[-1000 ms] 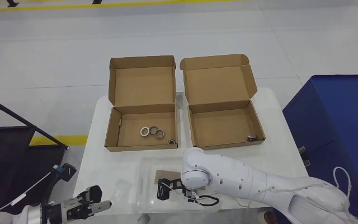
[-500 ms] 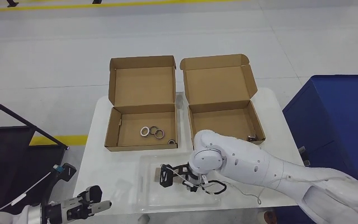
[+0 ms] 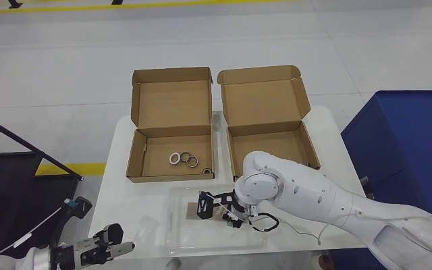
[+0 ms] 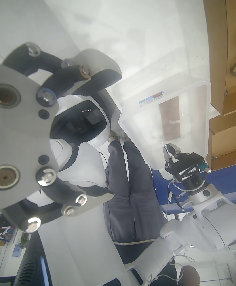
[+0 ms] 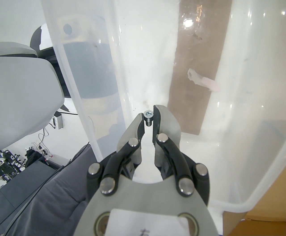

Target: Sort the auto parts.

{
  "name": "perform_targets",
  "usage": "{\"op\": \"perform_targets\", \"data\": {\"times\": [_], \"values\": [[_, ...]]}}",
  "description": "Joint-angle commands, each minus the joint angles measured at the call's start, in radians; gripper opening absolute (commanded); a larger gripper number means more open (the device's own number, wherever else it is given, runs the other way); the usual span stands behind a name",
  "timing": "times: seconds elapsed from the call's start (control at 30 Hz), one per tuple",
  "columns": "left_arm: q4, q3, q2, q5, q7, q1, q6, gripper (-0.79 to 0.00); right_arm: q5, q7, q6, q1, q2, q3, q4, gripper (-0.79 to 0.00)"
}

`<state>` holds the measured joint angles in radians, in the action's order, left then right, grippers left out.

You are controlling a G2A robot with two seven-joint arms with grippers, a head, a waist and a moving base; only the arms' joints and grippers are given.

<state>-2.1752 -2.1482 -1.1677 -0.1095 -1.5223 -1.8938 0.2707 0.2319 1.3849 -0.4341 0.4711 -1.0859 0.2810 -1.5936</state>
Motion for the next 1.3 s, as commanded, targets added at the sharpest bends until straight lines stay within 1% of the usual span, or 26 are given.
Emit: {"op": "perform_targets", "data": {"times": [0.0, 0.1, 0.2, 0.3, 0.33, 0.4, 0.73, 0.83, 0.93, 1.07, 1.2, 1.27], "values": [[0.000, 0.000, 0.000, 0.000, 0.000, 0.000, 0.000, 0.000, -0.131, -0.082, -0.083, 0.006, 0.017, 0.036, 0.031, -0.785], [0.000, 0.000, 0.000, 0.000, 0.000, 0.000, 0.000, 0.000, -0.283, -0.182, -0.184, -0.012, 0.065, 0.043, 0.046, -0.785], [0.000, 0.000, 0.000, 0.000, 0.000, 0.000, 0.000, 0.000, -0.401, -0.316, -0.317, -0.052, 0.136, -0.001, 0.032, -0.785], [0.000, 0.000, 0.000, 0.000, 0.000, 0.000, 0.000, 0.000, -0.430, -0.451, -0.453, -0.116, 0.208, -0.098, 0.013, -0.785], [0.000, 0.000, 0.000, 0.000, 0.000, 0.000, 0.000, 0.000, -0.432, -0.502, -0.504, -0.127, 0.229, -0.111, 0.005, -0.785], [0.000, 0.000, 0.000, 0.000, 0.000, 0.000, 0.000, 0.000, -0.420, -0.577, -0.578, -0.109, 0.262, -0.111, -0.010, -0.785], [0.000, 0.000, 0.000, 0.000, 0.000, 0.000, 0.000, 0.000, -0.414, -0.578, -0.576, -0.107, 0.262, -0.110, -0.015, -0.785], [0.000, 0.000, 0.000, 0.000, 0.000, 0.000, 0.000, 0.000, -0.289, -0.625, -0.578, -0.092, 0.258, -0.067, -0.079, -0.785], [0.000, 0.000, 0.000, 0.000, 0.000, 0.000, 0.000, 0.000, -0.127, -0.731, -0.578, -0.067, 0.265, 0.011, -0.153, -0.785], [0.000, 0.000, 0.000, 0.000, 0.000, 0.000, 0.000, 0.000, 0.054, -0.937, -0.578, 0.005, 0.293, 0.110, -0.278, -0.785], [0.000, 0.000, 0.000, 0.000, 0.000, 0.000, 0.000, 0.000, 0.147, -1.155, -0.578, 0.070, 0.328, 0.168, -0.347, -0.785], [0.000, 0.000, 0.000, 0.000, 0.000, 0.000, 0.000, 0.000, 0.171, -1.209, -0.578, 0.086, 0.342, 0.177, -0.333, -0.785]]}}
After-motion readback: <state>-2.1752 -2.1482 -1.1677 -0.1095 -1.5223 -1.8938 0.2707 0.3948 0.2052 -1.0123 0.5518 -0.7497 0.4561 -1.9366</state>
